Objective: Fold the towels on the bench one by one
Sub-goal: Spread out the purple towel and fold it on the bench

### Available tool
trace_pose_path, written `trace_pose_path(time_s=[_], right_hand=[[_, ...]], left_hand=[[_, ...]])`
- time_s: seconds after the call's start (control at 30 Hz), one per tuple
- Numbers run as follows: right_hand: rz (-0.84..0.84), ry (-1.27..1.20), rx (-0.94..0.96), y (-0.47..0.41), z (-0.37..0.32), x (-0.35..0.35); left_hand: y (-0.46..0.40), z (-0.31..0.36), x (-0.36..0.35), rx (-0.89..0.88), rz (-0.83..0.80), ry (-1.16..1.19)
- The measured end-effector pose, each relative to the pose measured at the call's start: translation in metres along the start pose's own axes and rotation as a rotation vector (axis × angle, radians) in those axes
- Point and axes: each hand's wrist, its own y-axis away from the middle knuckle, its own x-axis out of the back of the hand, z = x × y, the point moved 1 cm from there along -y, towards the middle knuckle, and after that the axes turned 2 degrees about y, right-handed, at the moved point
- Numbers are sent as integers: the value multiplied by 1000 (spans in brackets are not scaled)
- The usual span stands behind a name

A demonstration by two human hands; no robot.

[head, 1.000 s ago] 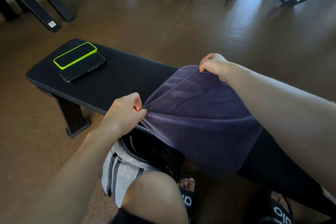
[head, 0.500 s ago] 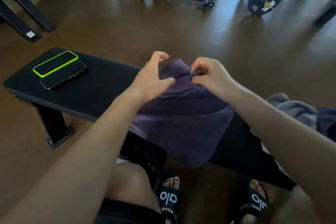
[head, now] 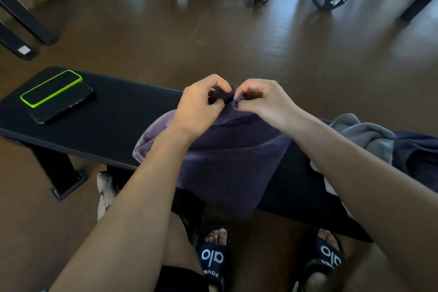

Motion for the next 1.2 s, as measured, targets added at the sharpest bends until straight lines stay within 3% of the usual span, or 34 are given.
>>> trace_pose_path(time_s=[0.17, 0.37, 0.5, 0.7, 1.2], right_hand=[[-16, 66, -17, 4, -7, 3], [-57, 178, 52, 4, -16, 5], [7, 295, 115, 5, -17, 0], [72, 173, 76, 5, -14, 0], [123, -67, -3, 4, -13, 0]], left_hand=[[4, 1, 4, 31, -51, 8], [6, 2, 0, -54, -117, -76], [6, 2, 1, -79, -102, -92], [9, 2, 3, -21, -77, 111], [12, 8, 5, -32, -26, 173]])
